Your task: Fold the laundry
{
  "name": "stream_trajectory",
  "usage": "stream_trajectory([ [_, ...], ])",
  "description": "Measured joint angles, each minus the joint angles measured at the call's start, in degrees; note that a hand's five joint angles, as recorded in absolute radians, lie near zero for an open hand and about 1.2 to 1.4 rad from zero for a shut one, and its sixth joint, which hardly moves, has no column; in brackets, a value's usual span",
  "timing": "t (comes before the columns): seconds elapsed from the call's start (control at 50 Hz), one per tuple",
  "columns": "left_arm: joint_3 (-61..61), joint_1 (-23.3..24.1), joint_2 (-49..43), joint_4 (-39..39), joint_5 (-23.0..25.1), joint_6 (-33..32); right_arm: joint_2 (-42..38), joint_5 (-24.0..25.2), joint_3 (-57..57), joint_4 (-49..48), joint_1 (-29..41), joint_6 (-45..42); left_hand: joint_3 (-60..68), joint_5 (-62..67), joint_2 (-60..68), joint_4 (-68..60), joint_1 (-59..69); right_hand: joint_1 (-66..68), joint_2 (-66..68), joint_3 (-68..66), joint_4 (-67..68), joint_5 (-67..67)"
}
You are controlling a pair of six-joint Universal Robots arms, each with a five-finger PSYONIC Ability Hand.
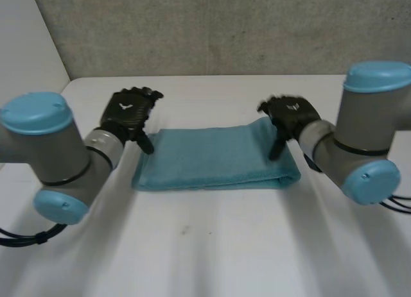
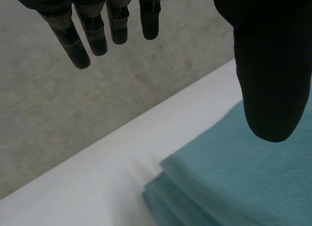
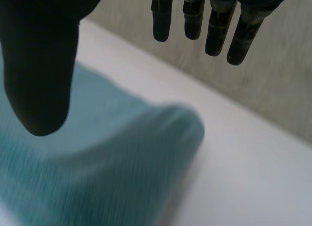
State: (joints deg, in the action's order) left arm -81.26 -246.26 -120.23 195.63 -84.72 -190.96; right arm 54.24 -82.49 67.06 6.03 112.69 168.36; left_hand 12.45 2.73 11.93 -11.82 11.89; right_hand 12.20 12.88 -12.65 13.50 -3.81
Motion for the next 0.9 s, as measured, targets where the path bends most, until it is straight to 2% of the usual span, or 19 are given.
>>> stream_trajectory([
  [0.16,1.9,3.4,-3.2,-0.3,-0.6,0.2,0.2,5.6,9.7,-2.4,-5.1,0.3,0.0,0.0,0.0,0.0,0.0,7.2,9.1,-9.9,9.0,-8.2],
  [0.22,1.8,3.9,-3.2,-0.5,-0.9,0.4,0.2,6.2,11.1,-3.6,-5.7,0.4,0.0,0.0,0.0,0.0,0.0,7.6,9.6,-10.3,9.4,-8.6],
  [0.26,1.5,4.3,-2.8,-0.9,-1.8,0.8,0.0,6.8,13.7,-6.6,-6.6,0.5,0.0,0.0,0.0,0.0,0.0,12.6,15.8,-16.0,15.3,-13.7],
  [0.38,1.1,4.6,-1.3,-2.7,-4.9,2.9,-0.3,6.9,17.3,-12.9,-7.8,0.6,0.0,0.0,0.0,0.0,0.0,13.8,17.3,-17.3,16.6,-14.8],
  [0.42,1.0,4.7,-0.7,-3.3,-5.7,3.7,-0.4,6.8,18.1,-14.9,-8.2,0.5,0.0,0.0,0.0,0.0,0.0,33.5,44.6,-44.6,43.7,-41.3],
  [0.44,0.9,4.7,-0.3,-3.7,-6.0,4.2,-0.5,6.7,18.4,-15.8,-8.4,0.5,0.0,0.0,0.0,0.0,0.0,33.5,44.6,-44.6,43.7,-41.3],
  [0.48,0.5,4.7,0.4,-4.2,-6.4,4.8,-0.5,6.5,18.9,-17.2,-8.9,0.3,0.0,0.0,0.0,0.0,0.0,37.6,52.8,-53.7,53.1,-49.2],
  [0.66,-4.1,3.9,6.4,-5.1,-6.8,5.7,2.9,1.9,17.2,-18.8,-10.1,-4.5,0.0,0.0,0.0,0.0,0.0,38.4,54.4,-55.1,54.8,-50.8],
  [0.74,-5.6,3.5,8.3,-5.0,-6.7,5.7,4.6,0.2,14.3,-18.1,-9.1,-7.9,0.0,0.0,0.0,0.0,0.0,38.4,54.4,-55.1,54.8,-51.2],
  [0.86,-7.8,2.0,11.0,-4.9,-6.8,5.6,3.9,-0.7,3.3,-14.3,0.8,-13.3,0.0,0.0,0.0,0.0,0.0,39.2,54.4,-55.1,54.8,-52.0],
  [0.9,-8.3,1.3,11.7,-4.9,-6.8,5.6,1.7,-0.3,-1.0,-12.9,6.1,-14.2,0.0,0.0,0.0,0.0,0.0,39.2,54.4,-55.3,54.8,-52.1],
])
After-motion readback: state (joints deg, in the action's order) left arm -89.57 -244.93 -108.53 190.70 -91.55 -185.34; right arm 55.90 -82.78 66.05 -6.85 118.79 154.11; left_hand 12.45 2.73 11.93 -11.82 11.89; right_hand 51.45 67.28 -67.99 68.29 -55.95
